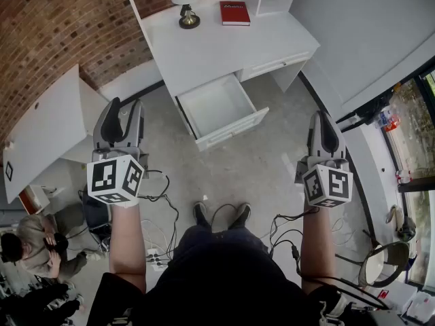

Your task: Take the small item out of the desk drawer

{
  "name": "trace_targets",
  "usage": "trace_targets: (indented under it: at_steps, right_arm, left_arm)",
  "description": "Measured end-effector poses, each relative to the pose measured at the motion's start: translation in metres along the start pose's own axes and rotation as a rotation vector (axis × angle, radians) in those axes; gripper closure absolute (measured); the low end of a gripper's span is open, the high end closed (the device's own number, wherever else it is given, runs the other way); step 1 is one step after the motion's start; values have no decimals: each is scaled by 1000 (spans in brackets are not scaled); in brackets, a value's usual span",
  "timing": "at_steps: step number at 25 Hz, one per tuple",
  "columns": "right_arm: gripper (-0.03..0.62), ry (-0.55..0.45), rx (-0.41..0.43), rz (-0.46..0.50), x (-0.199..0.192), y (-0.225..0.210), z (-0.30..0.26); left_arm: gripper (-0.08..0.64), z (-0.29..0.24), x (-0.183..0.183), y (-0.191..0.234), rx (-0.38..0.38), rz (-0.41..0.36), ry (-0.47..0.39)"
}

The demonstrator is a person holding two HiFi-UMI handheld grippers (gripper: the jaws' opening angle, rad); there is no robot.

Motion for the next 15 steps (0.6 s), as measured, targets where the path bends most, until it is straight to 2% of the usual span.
trace_targets:
  at_steps: [11,15]
  right_arm:
    - [568,-25,25,16,12,9,8]
    - [531,-32,19,30,15,24,10]
  left_arm:
    - [357,9,13,-1,3,-5,-20]
    - [357,17,17,8,-2,-5,-35]
Point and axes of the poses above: the fingertips, and each gripper's own axes: z backward along the fingers, y to its left, x out of its top, the point moved 1 cm from there along z, backward along the fingers, and after that the axes turned 6 degrees about -z, right-handed, at the moved point
